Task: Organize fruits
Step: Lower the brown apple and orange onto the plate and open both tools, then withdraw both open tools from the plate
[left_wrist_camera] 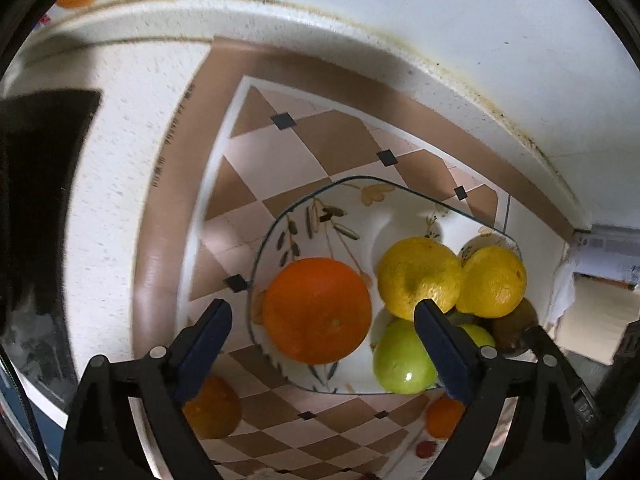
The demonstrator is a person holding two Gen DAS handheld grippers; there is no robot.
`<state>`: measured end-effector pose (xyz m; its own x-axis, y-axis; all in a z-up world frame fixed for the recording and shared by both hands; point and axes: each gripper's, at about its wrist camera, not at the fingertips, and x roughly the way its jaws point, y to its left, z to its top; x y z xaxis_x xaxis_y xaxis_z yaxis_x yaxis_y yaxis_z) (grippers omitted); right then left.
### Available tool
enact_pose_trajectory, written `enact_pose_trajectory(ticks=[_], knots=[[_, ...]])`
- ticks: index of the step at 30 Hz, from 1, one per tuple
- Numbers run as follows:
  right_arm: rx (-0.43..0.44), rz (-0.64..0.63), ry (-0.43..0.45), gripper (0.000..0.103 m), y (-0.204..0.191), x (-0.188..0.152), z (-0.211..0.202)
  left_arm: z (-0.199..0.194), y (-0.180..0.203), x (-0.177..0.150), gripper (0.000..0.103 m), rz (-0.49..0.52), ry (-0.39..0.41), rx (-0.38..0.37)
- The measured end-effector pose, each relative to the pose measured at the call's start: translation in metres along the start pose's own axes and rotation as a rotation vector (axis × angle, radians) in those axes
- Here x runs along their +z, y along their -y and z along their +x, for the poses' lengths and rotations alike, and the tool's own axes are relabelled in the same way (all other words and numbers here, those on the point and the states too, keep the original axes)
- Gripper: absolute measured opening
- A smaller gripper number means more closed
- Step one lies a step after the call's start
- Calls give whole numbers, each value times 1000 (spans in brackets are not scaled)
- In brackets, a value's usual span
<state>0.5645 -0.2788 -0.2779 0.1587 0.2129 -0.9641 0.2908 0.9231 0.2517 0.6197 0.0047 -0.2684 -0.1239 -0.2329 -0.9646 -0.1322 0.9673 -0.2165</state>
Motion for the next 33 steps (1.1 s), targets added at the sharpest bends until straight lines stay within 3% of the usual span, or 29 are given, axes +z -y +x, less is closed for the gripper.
enact_pose_trajectory(ticks=[6,11,21,33], knots=[[-91,-107,54,93,-26,-18,-22,-25,4,-30,93,90,109,132],[-120,-155,109,93,-38,-41,-45,-47,6,-63,93,150,209,192],[-130,-173,216,93,-45,-95,-99,-93,9,-122,93,204,379,185],[-102,-200,348,92,-60,-170,-174,-149,8,-202,93,265,525,159]])
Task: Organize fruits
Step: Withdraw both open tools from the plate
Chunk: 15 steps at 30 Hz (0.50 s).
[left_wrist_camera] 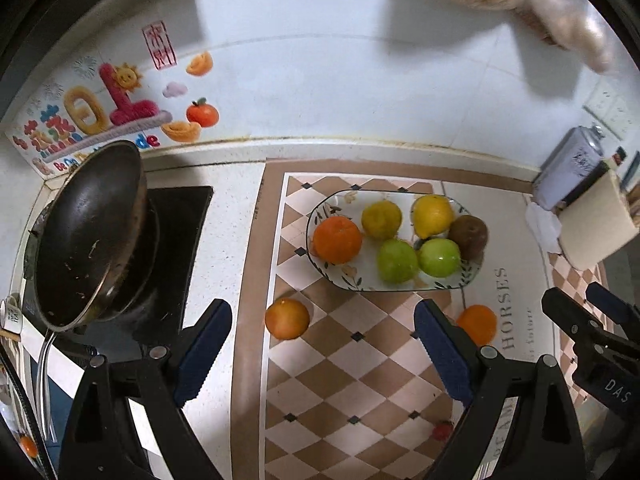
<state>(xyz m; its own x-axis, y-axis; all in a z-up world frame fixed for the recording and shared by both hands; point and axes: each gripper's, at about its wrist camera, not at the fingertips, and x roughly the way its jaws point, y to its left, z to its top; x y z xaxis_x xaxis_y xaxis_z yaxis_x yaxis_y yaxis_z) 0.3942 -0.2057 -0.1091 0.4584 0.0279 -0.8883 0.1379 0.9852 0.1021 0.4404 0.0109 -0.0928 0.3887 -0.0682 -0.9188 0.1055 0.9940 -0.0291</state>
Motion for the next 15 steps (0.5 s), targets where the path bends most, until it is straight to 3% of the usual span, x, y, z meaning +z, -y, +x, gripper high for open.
enact_pose_trajectory(ticks=[8,15], knots=[[4,-5,99,92,-11,-29,-68,-56,2,-30,93,20,101,-17],[6,-14,165,94,-18,-46,-111,-86,-1,-49,93,11,141,-35]])
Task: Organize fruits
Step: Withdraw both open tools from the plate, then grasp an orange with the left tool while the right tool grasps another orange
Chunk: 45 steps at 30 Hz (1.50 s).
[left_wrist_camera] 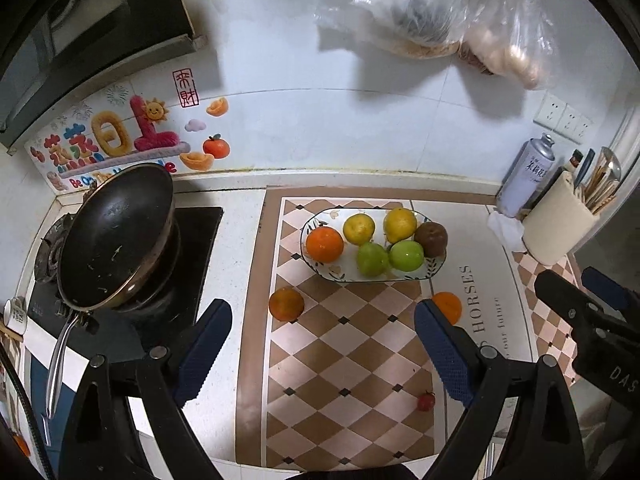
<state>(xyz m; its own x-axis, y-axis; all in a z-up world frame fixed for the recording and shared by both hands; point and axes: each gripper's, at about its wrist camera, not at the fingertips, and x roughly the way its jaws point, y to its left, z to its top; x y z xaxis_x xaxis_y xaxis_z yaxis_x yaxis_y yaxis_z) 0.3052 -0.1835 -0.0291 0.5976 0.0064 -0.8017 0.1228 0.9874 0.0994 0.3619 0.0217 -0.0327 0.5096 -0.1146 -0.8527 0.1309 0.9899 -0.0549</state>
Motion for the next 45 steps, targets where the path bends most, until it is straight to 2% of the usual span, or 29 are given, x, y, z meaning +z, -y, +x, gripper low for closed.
enact_pose_trajectory(ticks=[2,8,10,13,20,27,30,35,38,40,42,43,45], knots=[[3,3,10,99,-1,-2,-7,-4,0,-2,93,-2,3,-1],[18,11,9,99,-2,-3,-8,-2,-1,-3,93,-13,4,-3],[25,28,-4,99,2,-3,-1,6,-3,-1,93,-24,-15,-5],[24,60,-35,99,14,-1,16,25,-10,1,99,-45,-56,-7],[4,130,-186,99,57,-3,102,94,-40,3,99,-118,-181,81],[2,171,-421,99,85,-32,233,180,-81,-5,99,-262,-359,90],[6,174,-489,97,84,-44,272,210,-90,-10,99,-301,-422,87],[29,209,-537,95,86,-55,304,258,-87,-16,99,-334,-539,10],[47,219,-557,88,85,-58,312,283,-75,-23,99,-297,-602,-16],[46,215,-567,85,83,-58,316,292,-67,-27,99,-270,-612,-23],[45,205,-568,78,80,-58,318,294,-63,-29,88,-258,-599,-24],[44,199,-567,76,79,-57,319,295,-62,-29,75,-256,-595,-25],[35,181,-567,71,79,-57,320,294,-60,-30,66,-247,-580,-12]])
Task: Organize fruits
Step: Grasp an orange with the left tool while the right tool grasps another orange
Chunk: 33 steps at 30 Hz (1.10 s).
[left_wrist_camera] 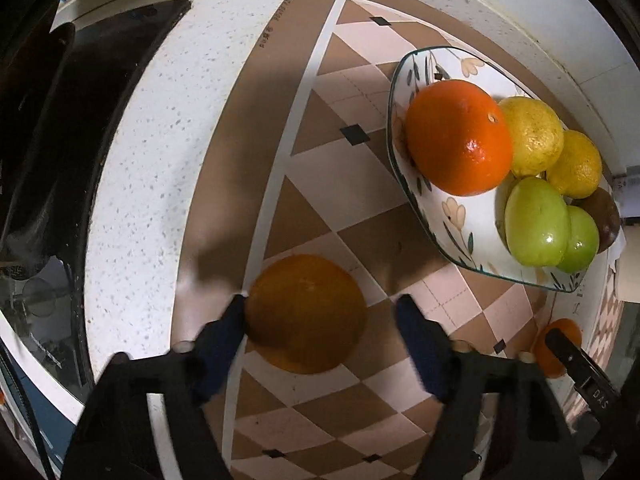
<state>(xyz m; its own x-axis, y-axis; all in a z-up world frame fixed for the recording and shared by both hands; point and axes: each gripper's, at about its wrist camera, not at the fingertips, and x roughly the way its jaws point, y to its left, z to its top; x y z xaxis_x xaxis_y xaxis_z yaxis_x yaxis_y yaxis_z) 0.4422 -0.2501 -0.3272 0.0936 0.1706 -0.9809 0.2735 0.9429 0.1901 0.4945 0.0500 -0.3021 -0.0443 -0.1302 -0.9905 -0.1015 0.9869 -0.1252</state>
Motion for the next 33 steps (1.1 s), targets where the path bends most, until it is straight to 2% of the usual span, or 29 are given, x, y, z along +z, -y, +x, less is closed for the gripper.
enact_pose_trajectory(ticks=[1,2,6,12,15,20,26,28,33], knots=[[-1,-1,2,70,-2,-1,-1,-1,1,-1,58,10,11,6],[-4,-4,5,68,-2,-1,-1,-2,4,-2,55,26,16,16],[5,-29,-6,65,-5,-4,-2,-2,17,-11,54,66,8,-6],[70,-92,-58,65,-24,-21,1,-5,46,-47,54,117,-8,-66],[108,-67,-94,66,-25,-27,10,-2,53,-60,54,128,-23,-73],[125,-57,-77,65,-29,-30,9,-2,64,-73,54,158,-30,-71],[81,-133,-68,63,-43,-34,6,-34,86,-63,54,164,10,-132],[119,-114,-71,63,-43,-33,2,-51,89,-56,54,164,32,-155],[210,-76,-35,63,-46,-14,-24,-93,93,-7,54,156,105,-198]])
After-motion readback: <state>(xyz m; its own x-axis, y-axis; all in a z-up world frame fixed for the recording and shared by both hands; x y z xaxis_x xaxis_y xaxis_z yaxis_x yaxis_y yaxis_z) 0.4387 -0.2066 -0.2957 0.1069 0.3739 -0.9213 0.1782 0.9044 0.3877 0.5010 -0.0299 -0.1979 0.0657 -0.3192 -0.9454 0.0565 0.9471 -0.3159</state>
